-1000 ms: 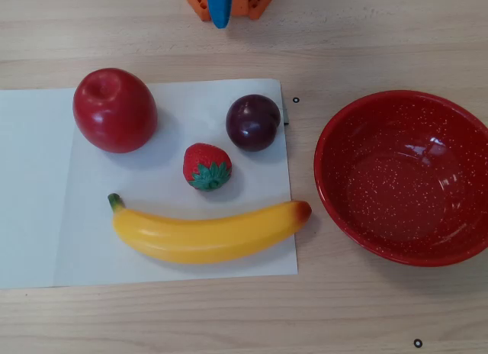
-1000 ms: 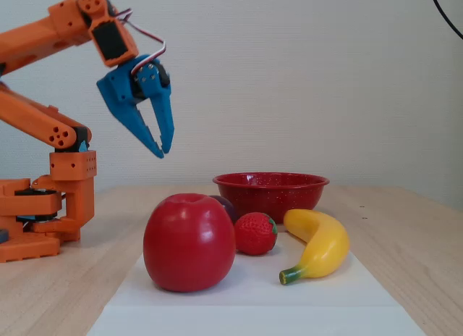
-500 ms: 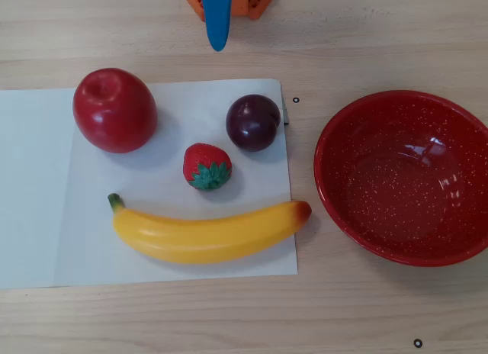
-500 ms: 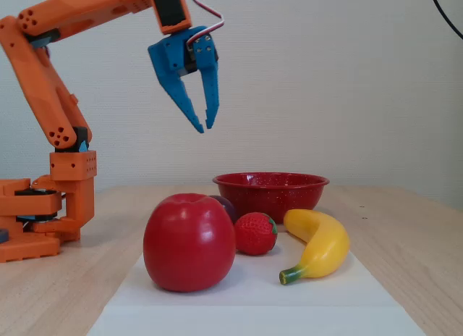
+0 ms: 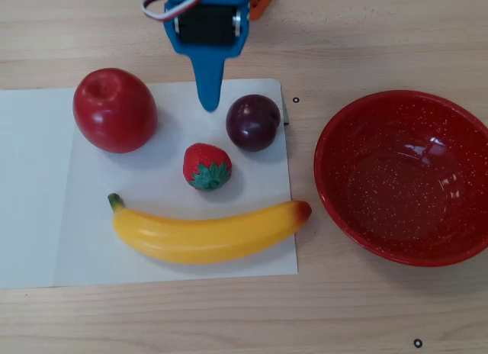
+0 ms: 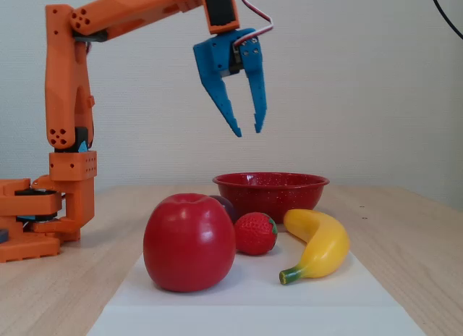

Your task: Grasp the banana and put it in the red bowl

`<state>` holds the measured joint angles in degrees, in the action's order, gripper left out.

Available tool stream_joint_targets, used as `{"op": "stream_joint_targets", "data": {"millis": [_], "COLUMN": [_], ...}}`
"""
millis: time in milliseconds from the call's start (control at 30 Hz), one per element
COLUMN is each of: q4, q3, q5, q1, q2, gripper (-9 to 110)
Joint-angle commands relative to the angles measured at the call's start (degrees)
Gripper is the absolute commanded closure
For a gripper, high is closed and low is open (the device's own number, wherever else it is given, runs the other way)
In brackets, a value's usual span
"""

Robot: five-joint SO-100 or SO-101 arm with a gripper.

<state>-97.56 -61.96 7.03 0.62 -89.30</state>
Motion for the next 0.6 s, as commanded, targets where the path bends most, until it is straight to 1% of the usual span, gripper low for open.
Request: {"op": "stream_joint_targets", "data": {"millis": [0, 167, 300, 400, 467, 567], "q4": [-1.8, -2.6, -0.5, 0.9, 1.5, 4.0], "q3": [7.8, 13.0, 14.3, 14.8, 15.3, 15.7], "q5": [-1.7, -1.6, -1.4, -0.9, -0.8, -1.6], "q1": [-1.2, -1.5, -1.6, -1.5, -1.4, -1.4], "q2": [-0.4, 6.7, 10.9, 13.8, 15.6, 18.1], "gripper": [88, 78, 70, 61, 50, 45]}}
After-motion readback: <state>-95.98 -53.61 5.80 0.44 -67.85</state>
